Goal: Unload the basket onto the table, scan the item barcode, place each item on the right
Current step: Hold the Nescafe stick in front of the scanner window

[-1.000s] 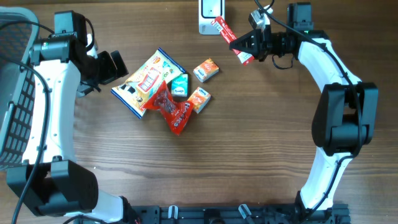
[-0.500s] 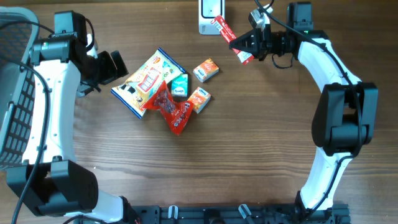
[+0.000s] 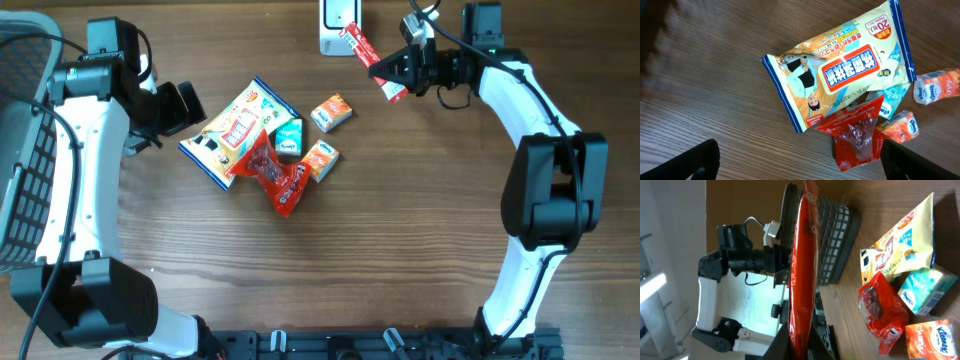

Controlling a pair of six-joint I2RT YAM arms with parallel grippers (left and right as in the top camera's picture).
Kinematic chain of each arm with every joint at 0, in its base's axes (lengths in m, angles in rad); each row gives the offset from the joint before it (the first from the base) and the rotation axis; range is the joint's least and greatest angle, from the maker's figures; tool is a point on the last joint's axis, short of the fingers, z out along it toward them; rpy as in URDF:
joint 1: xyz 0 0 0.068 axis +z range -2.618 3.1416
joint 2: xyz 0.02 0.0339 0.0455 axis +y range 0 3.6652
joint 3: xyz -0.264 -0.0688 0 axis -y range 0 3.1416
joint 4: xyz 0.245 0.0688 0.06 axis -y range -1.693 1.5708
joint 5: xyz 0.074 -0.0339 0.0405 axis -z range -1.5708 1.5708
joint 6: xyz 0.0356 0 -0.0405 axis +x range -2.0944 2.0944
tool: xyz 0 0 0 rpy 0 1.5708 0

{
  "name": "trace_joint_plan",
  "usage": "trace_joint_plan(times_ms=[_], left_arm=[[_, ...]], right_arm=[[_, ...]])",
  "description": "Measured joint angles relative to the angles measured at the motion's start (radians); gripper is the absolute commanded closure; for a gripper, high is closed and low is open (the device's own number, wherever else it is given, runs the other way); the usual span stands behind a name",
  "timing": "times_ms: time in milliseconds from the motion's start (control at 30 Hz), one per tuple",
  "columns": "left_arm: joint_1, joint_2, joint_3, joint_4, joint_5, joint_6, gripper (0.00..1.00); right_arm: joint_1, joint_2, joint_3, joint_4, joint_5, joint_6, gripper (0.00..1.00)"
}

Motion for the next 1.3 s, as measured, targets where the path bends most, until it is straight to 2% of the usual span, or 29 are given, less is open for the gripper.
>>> trace_joint_plan(times_ms=[167, 333, 533, 733, 867, 1000, 1067, 1167, 1300], left_arm=[[0.000, 0.000, 0.000, 0.000, 0.000, 0.000, 0.00], [0.000, 0.000, 0.000, 0.000, 0.000, 0.000, 0.00], [0.000, 0.000, 0.000, 0.000, 0.000, 0.000, 0.00], [0.000, 0.000, 0.000, 0.000, 0.000, 0.000, 0.00], [0.000, 0.000, 0.000, 0.000, 0.000, 0.000, 0.00], [0.000, 0.000, 0.000, 0.000, 0.000, 0.000, 0.00], [0.000, 0.000, 0.000, 0.000, 0.000, 0.000, 0.00], [0.000, 0.000, 0.000, 0.000, 0.000, 0.000, 0.00], [0.000, 0.000, 0.000, 0.000, 0.000, 0.000, 0.00]], right_arm=[[0.023, 0.000, 0.000, 0.123, 0.000, 0.070, 0.96], [0.052, 0.000, 0.000, 0.343, 0.015, 0.229, 0.96], [0.069, 0.000, 0.000, 0.439, 0.124, 0.303, 0.96], [0.122, 0.000, 0.000, 0.485, 0.317, 0.303, 0.96], [0.160, 0.000, 0.012, 0.367, 0.499, 0.231, 0.96], [0.183, 0.000, 0.106, 0.069, 0.736, 0.074, 0.96], [0.196, 0.000, 0.196, -0.079, 0.880, -0.066, 0.96], [0.236, -0.001, 0.377, -0.273, 1.173, -0.198, 0.96], [0.336, -0.014, 0.475, -0.351, 1.533, -0.371, 0.96]])
